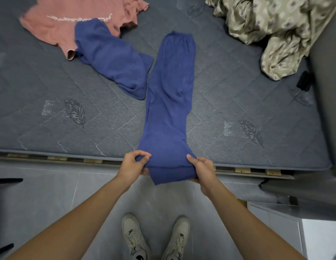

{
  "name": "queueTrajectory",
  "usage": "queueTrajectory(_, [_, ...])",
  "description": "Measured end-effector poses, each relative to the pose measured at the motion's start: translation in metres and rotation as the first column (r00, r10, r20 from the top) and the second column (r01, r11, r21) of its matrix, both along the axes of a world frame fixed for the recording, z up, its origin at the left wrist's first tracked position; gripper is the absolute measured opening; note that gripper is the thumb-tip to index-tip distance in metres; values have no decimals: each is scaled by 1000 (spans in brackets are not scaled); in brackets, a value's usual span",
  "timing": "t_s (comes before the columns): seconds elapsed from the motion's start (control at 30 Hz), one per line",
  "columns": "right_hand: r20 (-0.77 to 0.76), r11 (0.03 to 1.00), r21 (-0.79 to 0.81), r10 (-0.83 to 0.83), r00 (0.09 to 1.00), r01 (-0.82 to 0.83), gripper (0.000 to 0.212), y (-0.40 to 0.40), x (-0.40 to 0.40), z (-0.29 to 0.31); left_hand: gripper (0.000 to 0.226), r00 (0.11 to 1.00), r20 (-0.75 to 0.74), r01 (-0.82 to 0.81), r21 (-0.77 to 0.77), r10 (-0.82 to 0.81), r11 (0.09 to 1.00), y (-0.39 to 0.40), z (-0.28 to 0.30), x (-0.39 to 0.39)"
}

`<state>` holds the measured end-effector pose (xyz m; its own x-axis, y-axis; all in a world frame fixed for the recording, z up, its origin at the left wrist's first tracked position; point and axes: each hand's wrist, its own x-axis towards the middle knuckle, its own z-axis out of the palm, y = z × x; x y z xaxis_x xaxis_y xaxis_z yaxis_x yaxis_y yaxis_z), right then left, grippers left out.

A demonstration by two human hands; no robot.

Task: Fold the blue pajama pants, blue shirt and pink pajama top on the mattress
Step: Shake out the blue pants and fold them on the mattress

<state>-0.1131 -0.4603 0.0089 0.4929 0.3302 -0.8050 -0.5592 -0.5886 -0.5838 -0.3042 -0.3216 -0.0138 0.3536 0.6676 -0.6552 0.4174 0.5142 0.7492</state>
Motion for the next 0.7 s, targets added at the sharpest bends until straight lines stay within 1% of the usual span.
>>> queueTrajectory(0.1, [-13, 993, 6, -115, 993, 116, 18, 12, 11, 14, 12, 999, -40, -3, 26, 4, 1000, 14, 16, 21])
queueTrajectory(0.23, [-32, 993, 43, -106, 994, 108, 8, 39, 31, 23, 11, 998, -57, -29, 62, 32, 998, 38, 37, 58])
queueTrajectory(0.33, [-13, 991, 67, -118, 993, 119, 17, 65, 52, 24, 10, 997, -29, -66, 81, 69, 995, 61, 44, 86])
queueTrajectory(0.37, [-12, 989, 79, -126, 992, 126, 19, 74, 59, 23, 11, 996, -24, -79, 81, 81, 994, 69, 42, 94])
queueTrajectory(0.47, [-21, 980, 91, -177, 984, 178, 16, 100, 77, 18, 14, 995, -27, -95, 65, 97, 993, 94, 30, 114])
queueTrajectory(0.6, [-2, 974, 48, -221, 975, 221, 26, 134, 98, 1, 16, 992, -56, -111, 37, 113, 993, 132, 7, 137])
queueTrajectory(0.63, [4, 974, 47, -223, 975, 222, 23, 144, 103, -3, 16, 992, -53, -115, 25, 117, 993, 143, 3, 144])
queueTrajectory(0.7, [12, 973, 28, -229, 973, 229, 10, 163, 112, -8, 16, 991, -53, -119, 1, 119, 993, 164, -6, 154])
